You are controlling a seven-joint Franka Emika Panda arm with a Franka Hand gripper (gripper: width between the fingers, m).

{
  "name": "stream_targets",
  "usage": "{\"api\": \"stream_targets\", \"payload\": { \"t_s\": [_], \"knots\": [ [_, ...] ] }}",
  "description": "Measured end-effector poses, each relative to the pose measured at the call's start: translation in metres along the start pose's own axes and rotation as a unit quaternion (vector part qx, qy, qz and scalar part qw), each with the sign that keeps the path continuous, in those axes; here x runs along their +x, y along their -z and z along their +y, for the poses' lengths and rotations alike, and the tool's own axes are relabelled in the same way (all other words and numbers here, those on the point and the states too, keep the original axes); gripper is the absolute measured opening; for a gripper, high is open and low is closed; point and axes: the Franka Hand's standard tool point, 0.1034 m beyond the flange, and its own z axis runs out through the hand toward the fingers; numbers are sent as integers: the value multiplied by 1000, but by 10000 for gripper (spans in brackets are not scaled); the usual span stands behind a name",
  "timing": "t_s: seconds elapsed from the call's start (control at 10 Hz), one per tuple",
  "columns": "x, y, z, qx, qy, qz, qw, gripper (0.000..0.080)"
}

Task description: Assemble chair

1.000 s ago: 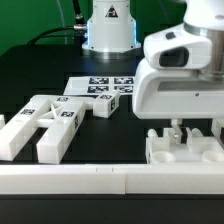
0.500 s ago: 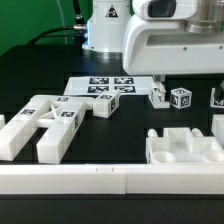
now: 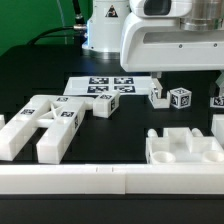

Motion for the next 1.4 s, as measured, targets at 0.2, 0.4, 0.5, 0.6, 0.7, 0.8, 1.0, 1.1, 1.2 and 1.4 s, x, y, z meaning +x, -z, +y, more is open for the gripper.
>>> {"api": "stream_targets", "payload": {
  "t_s": [0.2,0.4,0.5,0.6,0.7,0.8,1.0,1.1,1.2,1.4],
  "knots": [
    [-32,0,-3,-2,11,-3,1000,649],
    [-63,-5,1,-5,35,-6,999,649],
    [-68,-8,4,-3,29,-7,1000,649],
    [-67,-8,3,-3,29,-7,1000,649],
    [-67,-8,3,-3,29,-7,1000,649],
    [-67,-8,3,-3,29,-7,1000,649],
    [-77,-16,16,-5,50,-13,999,649],
    [-83,-21,20,-6,49,-11,999,649],
    [-88,-24,21,-6,50,-13,999,649],
    [-87,-23,20,-7,50,-27,998,649]
  ]
}}
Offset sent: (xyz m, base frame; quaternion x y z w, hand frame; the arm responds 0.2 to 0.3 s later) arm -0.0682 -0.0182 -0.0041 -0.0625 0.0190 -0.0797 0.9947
